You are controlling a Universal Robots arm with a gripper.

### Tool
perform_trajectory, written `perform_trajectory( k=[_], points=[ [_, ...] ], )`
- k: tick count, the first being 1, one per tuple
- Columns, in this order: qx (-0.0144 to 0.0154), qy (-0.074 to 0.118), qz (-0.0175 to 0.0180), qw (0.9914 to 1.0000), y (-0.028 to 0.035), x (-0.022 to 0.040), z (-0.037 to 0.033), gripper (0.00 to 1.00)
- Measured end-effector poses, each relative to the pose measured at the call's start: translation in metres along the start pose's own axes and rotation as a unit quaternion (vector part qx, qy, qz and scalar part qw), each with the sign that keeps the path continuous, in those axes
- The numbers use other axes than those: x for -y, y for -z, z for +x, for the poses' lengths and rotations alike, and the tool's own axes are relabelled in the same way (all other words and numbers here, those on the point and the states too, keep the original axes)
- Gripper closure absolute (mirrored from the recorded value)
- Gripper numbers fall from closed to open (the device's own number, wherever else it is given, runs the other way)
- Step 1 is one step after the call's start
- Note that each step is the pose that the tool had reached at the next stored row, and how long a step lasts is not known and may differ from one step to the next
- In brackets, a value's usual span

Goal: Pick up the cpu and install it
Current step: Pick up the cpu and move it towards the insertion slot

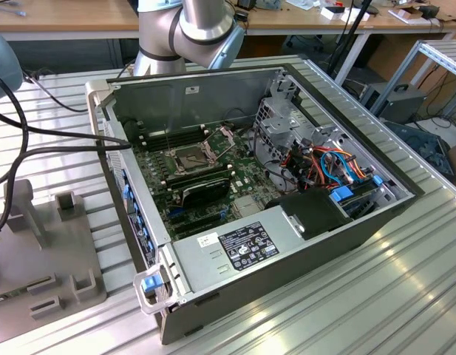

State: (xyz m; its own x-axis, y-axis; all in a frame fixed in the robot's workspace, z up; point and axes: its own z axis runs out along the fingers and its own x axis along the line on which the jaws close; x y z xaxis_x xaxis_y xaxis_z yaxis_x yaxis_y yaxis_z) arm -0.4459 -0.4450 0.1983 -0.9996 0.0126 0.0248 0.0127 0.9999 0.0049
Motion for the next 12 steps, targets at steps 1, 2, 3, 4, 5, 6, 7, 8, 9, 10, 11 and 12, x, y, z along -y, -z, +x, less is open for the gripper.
perform_trajectory(
  k=[1,2,3,4,5,6,7,8,9,10,11,12],
  points=[
    [0.0,0.0,0.0,1.0,0.0001,0.0,0.0,0.45],
    [0.0,0.0,0.0,1.0,0.0002,0.0,0.0,0.45],
    [0.0,0.0,0.0,1.0,0.0004,0.0,0.0,0.45],
    [-0.0001,0.0,0.0,1.0,0.0005,0.0,0.0,0.45],
    [0.0,0.0,0.0,1.0,0.0006,0.0,0.0,0.45],
    [-0.0001,0.0,0.0001,1.0,0.001,0.0,0.0,0.45],
    [-0.0002,0.0,0.0001,1.0,0.0013,0.0,0.0,0.45],
    [-0.0001,0.0,0.0,1.0,0.0013,0.0,0.0,0.45],
    [0.0,0.0,0.0,1.0,0.0013,0.0,0.0,0.45],
    [0.0,0.0,0.0,1.0,0.0013,0.0,0.0,0.45],
    [0.0,0.0,0.0,1.0,0.0014,0.0,0.0,0.45],
    [0.0,0.0,0.0,1.0,0.0015,0.0,0.0001,0.45]
  ],
)
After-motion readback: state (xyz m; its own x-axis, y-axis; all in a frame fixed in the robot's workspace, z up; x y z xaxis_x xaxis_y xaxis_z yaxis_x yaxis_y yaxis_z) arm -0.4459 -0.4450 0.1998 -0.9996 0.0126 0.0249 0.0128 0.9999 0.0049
